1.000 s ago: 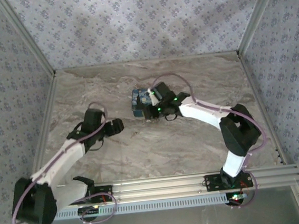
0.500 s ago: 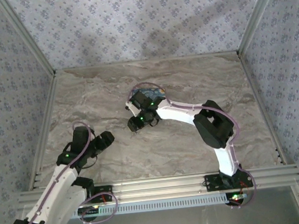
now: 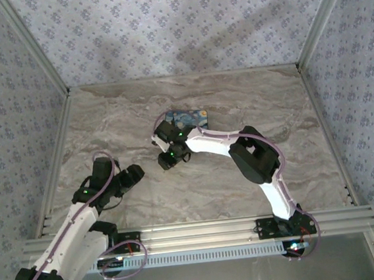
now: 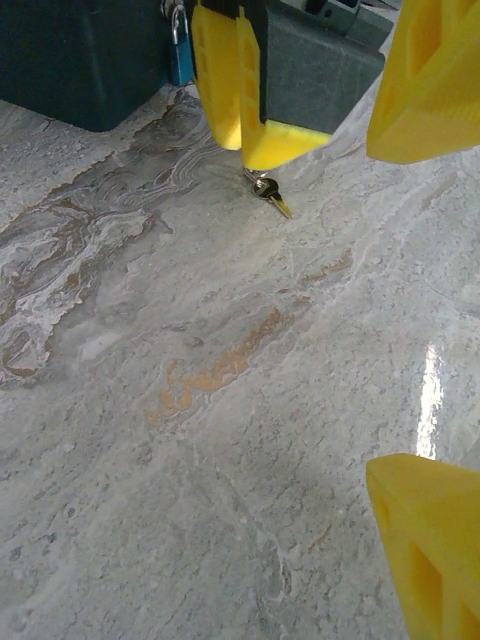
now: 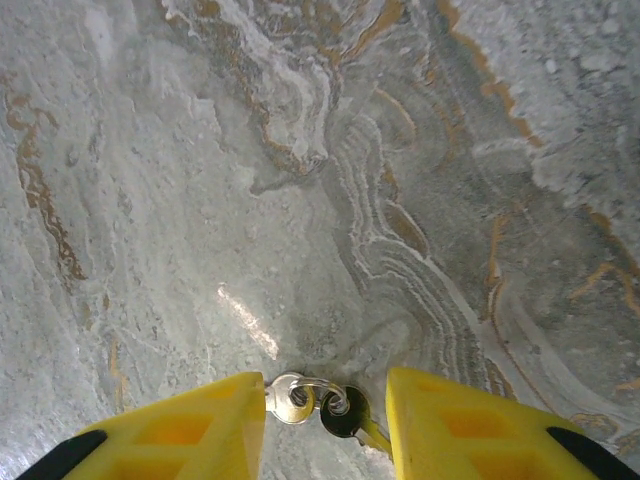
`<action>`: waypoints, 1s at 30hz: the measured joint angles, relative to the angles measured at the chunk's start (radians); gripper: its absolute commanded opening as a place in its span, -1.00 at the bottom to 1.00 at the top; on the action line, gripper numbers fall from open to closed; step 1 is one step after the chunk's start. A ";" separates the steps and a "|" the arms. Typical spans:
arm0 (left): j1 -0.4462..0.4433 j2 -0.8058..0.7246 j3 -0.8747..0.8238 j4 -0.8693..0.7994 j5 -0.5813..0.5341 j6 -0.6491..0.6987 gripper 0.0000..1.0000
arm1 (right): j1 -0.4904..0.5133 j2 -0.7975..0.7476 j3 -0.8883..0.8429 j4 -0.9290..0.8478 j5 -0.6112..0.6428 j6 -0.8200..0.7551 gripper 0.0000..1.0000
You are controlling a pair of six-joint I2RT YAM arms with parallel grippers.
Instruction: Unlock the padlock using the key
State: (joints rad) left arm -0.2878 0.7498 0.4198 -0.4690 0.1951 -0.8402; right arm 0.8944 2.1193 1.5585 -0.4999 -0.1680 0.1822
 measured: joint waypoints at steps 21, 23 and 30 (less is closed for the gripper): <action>0.011 -0.016 -0.017 0.000 0.000 -0.011 0.52 | 0.038 0.022 0.010 -0.011 0.079 -0.044 -1.00; 0.013 -0.017 -0.017 0.001 0.000 -0.011 0.52 | 0.043 0.021 0.009 -0.007 0.074 -0.043 -1.00; 0.013 -0.016 -0.017 0.002 0.004 -0.010 0.52 | 0.015 -0.114 -0.169 0.072 0.016 0.008 -1.00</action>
State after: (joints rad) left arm -0.2749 0.7334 0.4030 -0.4675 0.1989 -0.8505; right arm 0.9096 2.0056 1.3899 -0.4278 -0.1524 0.1898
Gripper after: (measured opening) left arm 0.760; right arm 0.064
